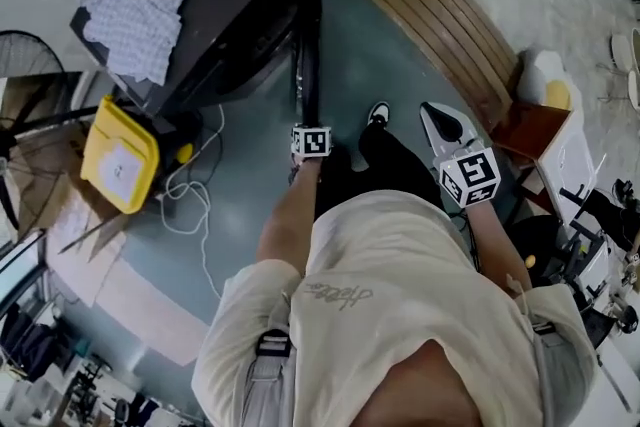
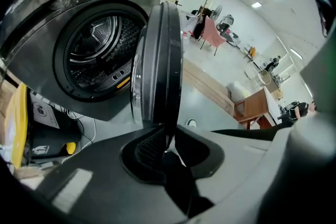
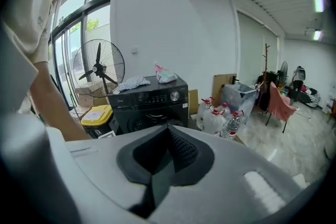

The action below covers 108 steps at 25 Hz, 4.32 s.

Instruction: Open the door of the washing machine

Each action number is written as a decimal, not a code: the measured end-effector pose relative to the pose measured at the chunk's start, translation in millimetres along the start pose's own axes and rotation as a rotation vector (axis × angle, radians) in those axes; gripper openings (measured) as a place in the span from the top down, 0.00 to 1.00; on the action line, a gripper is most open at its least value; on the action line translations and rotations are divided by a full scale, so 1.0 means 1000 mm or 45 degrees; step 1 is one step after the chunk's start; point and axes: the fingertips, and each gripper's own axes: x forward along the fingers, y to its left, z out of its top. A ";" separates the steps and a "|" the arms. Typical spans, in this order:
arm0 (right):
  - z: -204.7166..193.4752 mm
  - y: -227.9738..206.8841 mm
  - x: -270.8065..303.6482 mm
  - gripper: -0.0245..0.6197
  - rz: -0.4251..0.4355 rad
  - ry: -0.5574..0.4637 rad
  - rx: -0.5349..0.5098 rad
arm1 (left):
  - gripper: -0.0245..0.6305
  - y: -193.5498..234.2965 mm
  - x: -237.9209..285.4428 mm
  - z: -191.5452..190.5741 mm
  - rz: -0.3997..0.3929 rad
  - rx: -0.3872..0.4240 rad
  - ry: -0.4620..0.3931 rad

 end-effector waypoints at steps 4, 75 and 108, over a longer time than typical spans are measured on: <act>-0.014 -0.028 -0.019 0.96 -0.027 -0.015 0.052 | 0.85 -0.021 0.004 -0.001 0.006 0.016 0.040; -0.039 -0.418 -0.057 0.96 -0.382 -0.020 0.430 | 0.94 -0.331 0.124 0.304 -0.174 -0.842 0.004; 0.001 -0.588 0.071 0.96 0.044 0.073 0.445 | 0.94 -0.284 0.125 0.524 -0.207 -0.617 -0.155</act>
